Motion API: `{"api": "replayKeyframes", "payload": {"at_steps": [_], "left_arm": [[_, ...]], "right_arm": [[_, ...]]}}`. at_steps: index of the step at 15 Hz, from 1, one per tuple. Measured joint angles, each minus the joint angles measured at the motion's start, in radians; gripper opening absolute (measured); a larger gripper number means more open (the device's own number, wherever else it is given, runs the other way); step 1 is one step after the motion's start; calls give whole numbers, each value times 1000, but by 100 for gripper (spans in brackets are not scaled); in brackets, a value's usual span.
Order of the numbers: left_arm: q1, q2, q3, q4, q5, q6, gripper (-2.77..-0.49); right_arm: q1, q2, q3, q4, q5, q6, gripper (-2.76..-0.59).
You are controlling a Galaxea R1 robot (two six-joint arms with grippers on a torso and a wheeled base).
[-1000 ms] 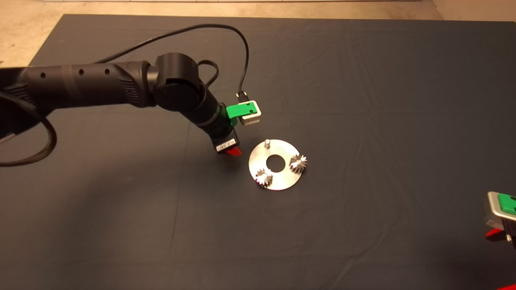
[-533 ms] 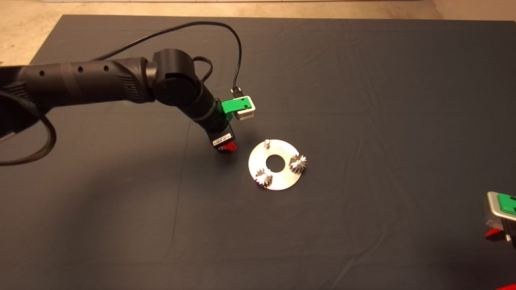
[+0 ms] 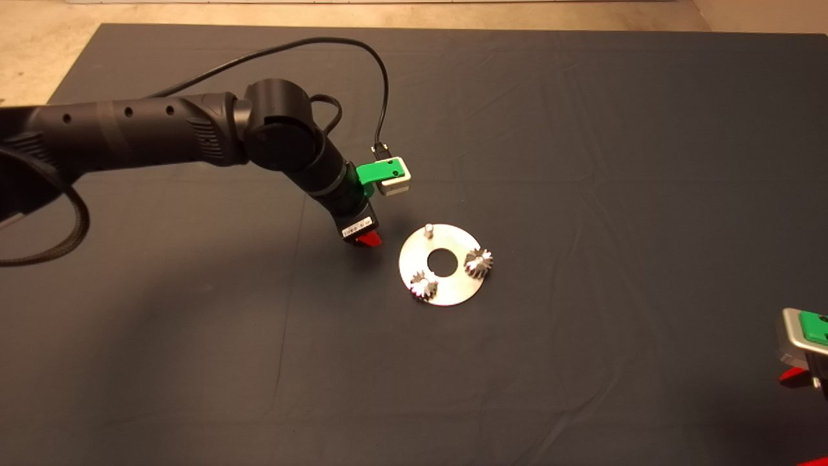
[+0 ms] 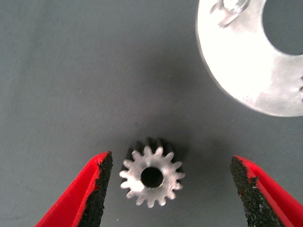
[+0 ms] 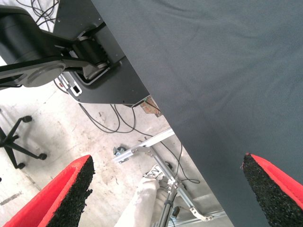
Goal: Install three planetary gears onto the carrier pins
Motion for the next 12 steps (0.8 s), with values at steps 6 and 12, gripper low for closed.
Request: {"api": "replayKeyframes", "payload": {"at_steps": [6, 12], "left_arm": [[12, -34, 9, -1, -39, 15, -152], [44, -45, 10, -1, -72, 20, -152]], "right_arm": [[0, 0, 1, 0, 0, 0, -102], [0, 0, 1, 0, 1, 0, -102]]}}
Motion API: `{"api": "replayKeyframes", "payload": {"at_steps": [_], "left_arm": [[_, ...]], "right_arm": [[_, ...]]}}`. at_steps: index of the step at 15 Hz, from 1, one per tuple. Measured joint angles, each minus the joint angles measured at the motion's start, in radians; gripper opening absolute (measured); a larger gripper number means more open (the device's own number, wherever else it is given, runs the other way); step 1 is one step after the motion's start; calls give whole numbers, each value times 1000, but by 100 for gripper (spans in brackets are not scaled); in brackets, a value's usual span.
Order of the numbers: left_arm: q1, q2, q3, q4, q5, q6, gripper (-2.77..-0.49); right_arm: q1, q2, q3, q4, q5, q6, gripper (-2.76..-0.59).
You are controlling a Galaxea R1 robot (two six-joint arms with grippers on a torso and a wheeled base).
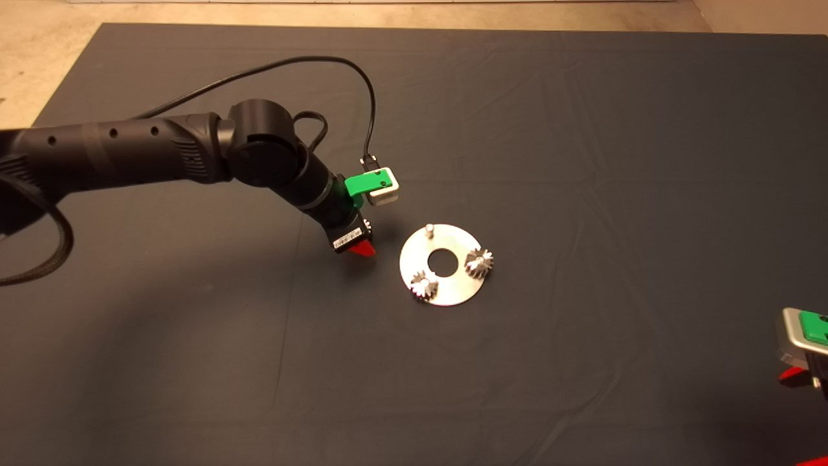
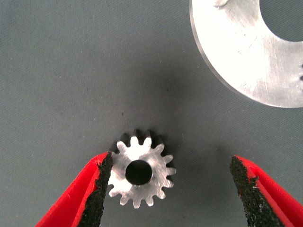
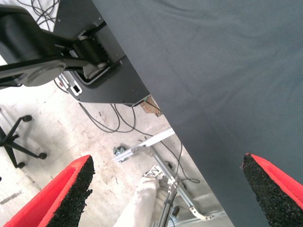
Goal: Install three planetary gears onto the carrier pins
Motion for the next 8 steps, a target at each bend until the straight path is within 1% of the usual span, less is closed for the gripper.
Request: {"api": "replayKeyframes", "payload": {"at_steps": [2, 3, 4, 5, 8], "left_arm": [[4, 0, 0, 1, -7, 1, -152], [4, -1, 0, 1, -9, 13, -152], [6, -3, -1, 1, -16, 36, -151], [6, -6, -4, 0, -26, 39, -151], [6, -1, -37, -2, -43, 56, -151]], "right_arm": [[0, 0, 0, 0, -1, 0, -102], [0, 0, 0, 0, 0, 0, -102], [0, 0, 0, 0, 0, 0, -102], [0, 0, 0, 0, 0, 0, -102], [0, 0, 0, 0, 1, 1, -102]]}}
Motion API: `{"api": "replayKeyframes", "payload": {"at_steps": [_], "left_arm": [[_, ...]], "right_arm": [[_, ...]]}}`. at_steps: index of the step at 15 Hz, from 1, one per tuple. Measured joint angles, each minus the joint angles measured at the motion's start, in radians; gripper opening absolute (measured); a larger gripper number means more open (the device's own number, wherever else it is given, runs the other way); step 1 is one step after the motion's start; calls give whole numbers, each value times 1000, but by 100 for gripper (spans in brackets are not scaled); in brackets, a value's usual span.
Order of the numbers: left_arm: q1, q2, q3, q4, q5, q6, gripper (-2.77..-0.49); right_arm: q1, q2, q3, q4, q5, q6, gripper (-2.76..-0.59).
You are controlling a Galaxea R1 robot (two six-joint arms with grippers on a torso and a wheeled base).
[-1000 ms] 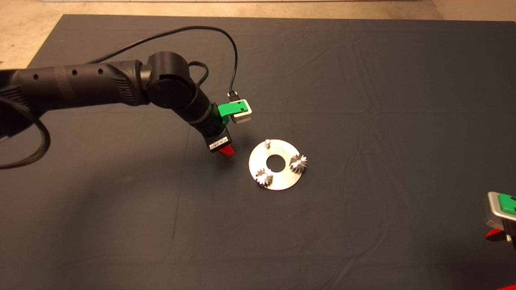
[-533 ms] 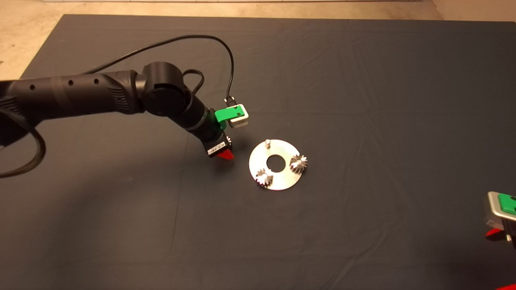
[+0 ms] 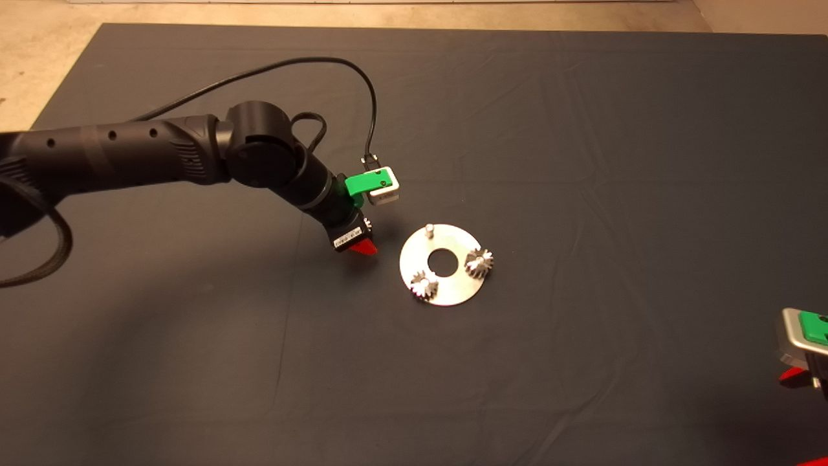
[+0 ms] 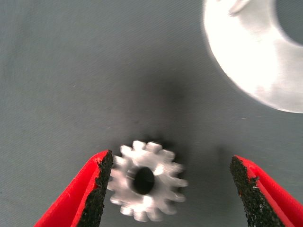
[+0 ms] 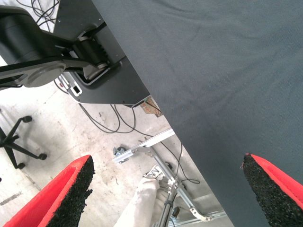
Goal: Install three planetary gears onto the carrier pins
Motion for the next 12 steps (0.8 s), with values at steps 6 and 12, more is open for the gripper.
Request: {"api": "replayKeyframes", "payload": {"at_steps": [6, 12], "left_arm": [[11, -2, -20, 0, -14, 2, -151], [11, -2, -20, 0, -16, 24, -151]], "right_arm": [[0, 0, 0, 0, 0, 0, -102], [0, 0, 0, 0, -1, 0, -102]]}}
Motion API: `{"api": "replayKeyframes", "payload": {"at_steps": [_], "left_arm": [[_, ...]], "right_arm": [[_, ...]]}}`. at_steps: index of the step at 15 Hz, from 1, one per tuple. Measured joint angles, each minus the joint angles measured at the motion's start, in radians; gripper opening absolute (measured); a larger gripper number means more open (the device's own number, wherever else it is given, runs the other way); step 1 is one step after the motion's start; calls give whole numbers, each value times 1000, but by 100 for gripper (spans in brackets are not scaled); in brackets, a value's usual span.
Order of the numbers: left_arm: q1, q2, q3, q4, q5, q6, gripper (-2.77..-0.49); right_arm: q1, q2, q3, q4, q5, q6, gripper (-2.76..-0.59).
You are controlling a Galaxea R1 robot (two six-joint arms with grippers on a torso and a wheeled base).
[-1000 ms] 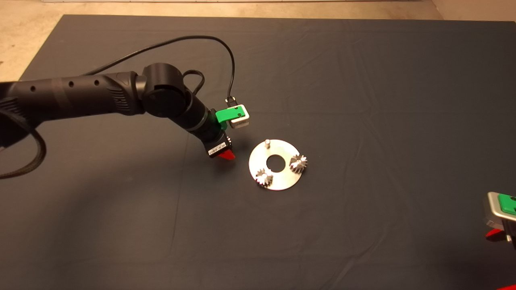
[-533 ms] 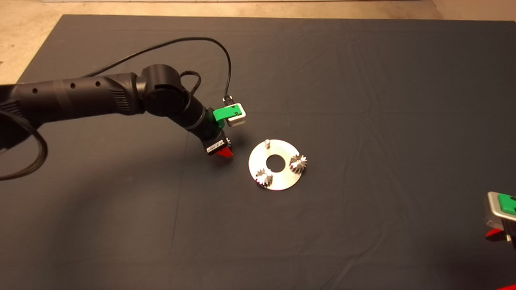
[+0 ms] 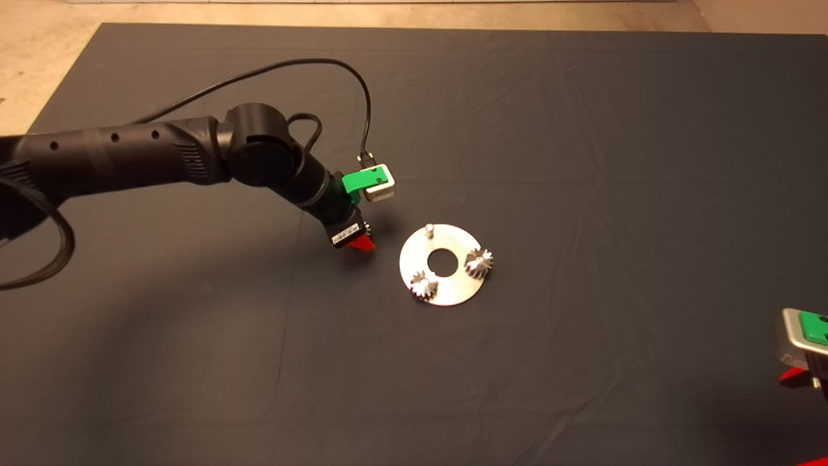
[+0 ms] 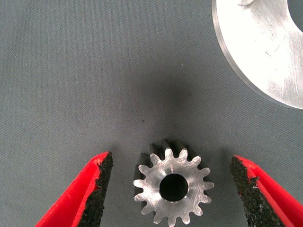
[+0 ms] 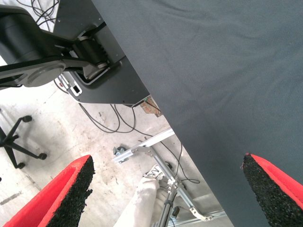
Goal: Install three planetary gears onto the carrier pins
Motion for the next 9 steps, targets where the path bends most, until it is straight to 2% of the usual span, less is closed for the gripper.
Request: {"api": "replayKeyframes", "payload": {"at_steps": [9], "left_arm": [[0, -23, 0, 0, -1, 0, -151]], "right_arm": [[0, 0, 0, 0, 0, 0, -102]]}}
